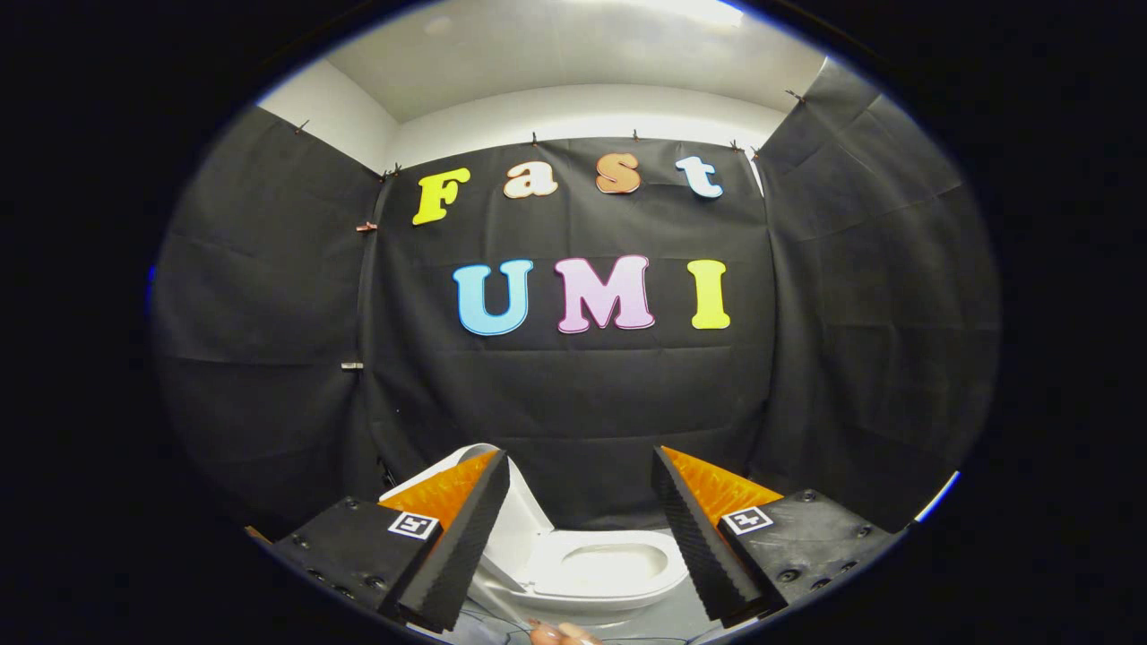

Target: Open the toilet lid.

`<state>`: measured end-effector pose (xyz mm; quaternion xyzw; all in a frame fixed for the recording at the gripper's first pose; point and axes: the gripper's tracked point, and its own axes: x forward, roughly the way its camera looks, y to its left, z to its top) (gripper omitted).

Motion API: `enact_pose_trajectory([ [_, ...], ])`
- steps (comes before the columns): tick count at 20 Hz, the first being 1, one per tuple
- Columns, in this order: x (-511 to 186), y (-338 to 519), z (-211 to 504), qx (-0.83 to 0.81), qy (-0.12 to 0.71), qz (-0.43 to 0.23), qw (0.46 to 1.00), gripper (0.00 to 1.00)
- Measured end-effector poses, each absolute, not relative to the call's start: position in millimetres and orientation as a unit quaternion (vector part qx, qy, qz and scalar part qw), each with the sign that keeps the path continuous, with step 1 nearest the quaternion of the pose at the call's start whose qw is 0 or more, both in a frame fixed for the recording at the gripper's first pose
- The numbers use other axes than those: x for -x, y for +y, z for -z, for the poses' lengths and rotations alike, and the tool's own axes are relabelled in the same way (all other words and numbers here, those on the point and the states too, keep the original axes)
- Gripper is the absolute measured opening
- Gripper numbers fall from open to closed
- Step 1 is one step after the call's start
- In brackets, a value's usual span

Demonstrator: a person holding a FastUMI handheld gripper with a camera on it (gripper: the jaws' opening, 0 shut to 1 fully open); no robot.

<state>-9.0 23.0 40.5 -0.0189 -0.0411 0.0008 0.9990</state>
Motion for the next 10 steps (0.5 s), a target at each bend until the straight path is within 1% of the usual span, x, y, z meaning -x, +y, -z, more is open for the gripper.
enact_pose_trajectory([
  [10,9.4,17.9,-43.0,0.018,-0.041,0.004,0.999,0.99],
])
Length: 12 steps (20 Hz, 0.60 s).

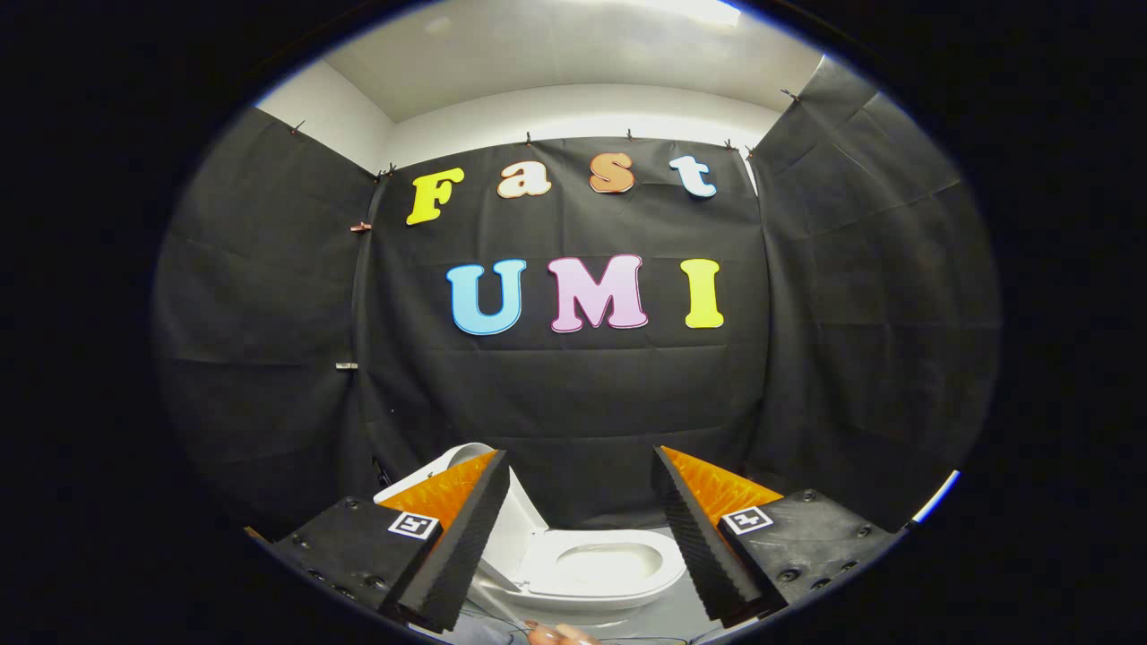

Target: Open the toilet lid.

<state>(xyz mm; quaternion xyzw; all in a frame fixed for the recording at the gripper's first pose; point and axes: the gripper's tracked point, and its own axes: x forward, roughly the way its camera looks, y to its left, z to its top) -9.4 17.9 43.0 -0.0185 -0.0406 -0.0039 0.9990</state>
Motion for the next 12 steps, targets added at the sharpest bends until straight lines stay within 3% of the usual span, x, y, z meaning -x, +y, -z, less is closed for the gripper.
enact_pose_trajectory([
  [12,9.0,23.7,-42.2,0.023,-0.036,0.002,0.999,0.99],
])
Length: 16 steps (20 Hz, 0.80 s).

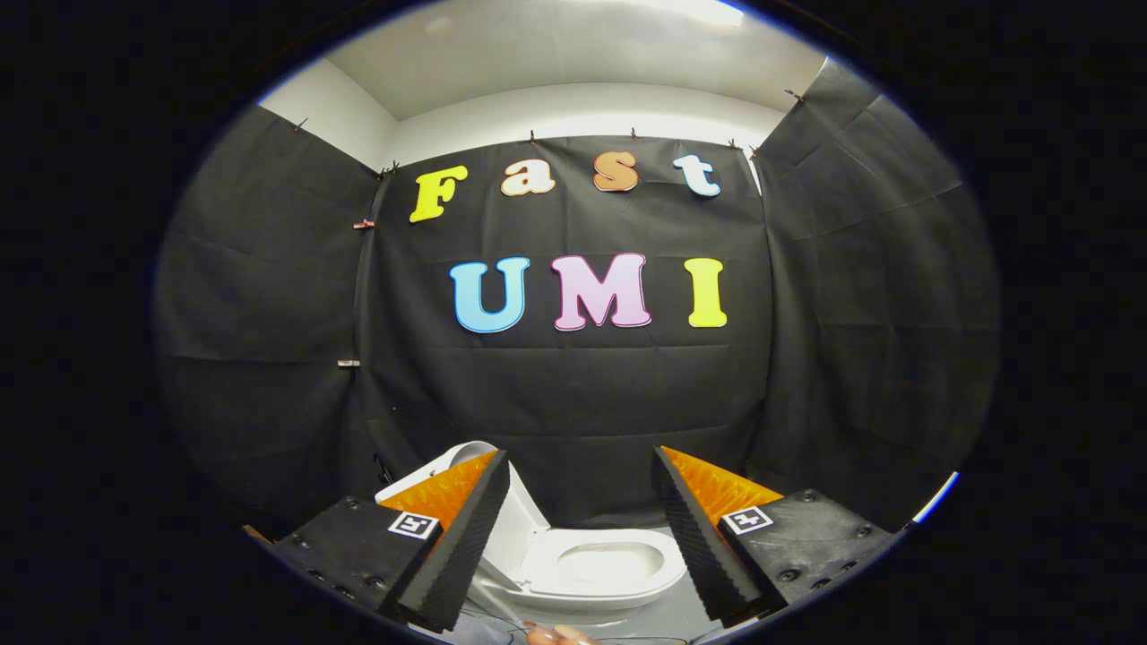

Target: Open the toilet lid.

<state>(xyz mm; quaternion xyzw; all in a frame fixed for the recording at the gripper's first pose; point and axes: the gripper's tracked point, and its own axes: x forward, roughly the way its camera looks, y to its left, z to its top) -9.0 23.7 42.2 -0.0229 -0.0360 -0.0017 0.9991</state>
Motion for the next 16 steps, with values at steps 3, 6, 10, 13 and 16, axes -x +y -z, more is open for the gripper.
enact_pose_trajectory([
  [3,8.4,25.1,-43.5,0.024,-0.037,0.002,0.999,0.99],
  [6,9.5,25.5,-44.0,0.022,-0.037,0.001,0.999,0.99],
  [10,8.5,23.9,-43.9,0.022,-0.035,0.005,0.999,0.99],
  [13,9.4,28.1,-44.1,0.023,-0.034,0.002,0.999,0.99],
  [16,10.8,29.2,-46.8,0.026,-0.037,-0.001,0.999,0.99],
])
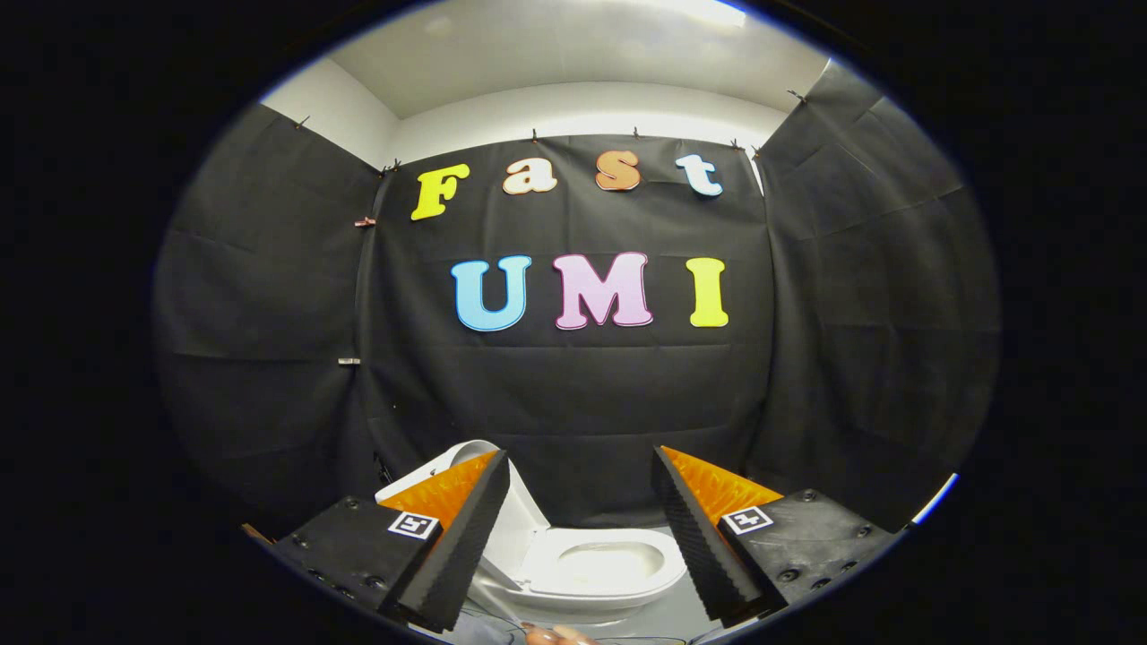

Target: Open the toilet lid.

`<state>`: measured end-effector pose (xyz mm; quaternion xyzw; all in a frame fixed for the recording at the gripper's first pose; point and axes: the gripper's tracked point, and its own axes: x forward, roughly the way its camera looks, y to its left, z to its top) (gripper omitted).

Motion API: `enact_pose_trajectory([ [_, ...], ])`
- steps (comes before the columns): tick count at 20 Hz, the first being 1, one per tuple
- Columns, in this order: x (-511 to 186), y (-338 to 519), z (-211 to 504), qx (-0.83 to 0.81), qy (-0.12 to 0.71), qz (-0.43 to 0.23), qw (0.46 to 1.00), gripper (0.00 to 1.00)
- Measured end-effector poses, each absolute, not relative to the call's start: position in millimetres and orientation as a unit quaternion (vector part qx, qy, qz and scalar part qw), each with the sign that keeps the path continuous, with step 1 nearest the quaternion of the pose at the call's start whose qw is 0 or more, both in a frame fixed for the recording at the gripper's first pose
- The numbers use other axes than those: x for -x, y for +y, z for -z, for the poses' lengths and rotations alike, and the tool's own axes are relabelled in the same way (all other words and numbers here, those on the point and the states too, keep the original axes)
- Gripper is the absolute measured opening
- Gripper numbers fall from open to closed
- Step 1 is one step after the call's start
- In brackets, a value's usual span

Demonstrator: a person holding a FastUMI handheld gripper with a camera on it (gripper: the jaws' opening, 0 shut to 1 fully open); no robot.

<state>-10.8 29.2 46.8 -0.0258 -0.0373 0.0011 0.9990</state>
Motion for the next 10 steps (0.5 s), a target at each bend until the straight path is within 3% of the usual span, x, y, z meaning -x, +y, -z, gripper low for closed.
enact_pose_trajectory([
  [10,11.8,27.6,-48.0,0.024,-0.037,0.003,0.999,0.99],
])
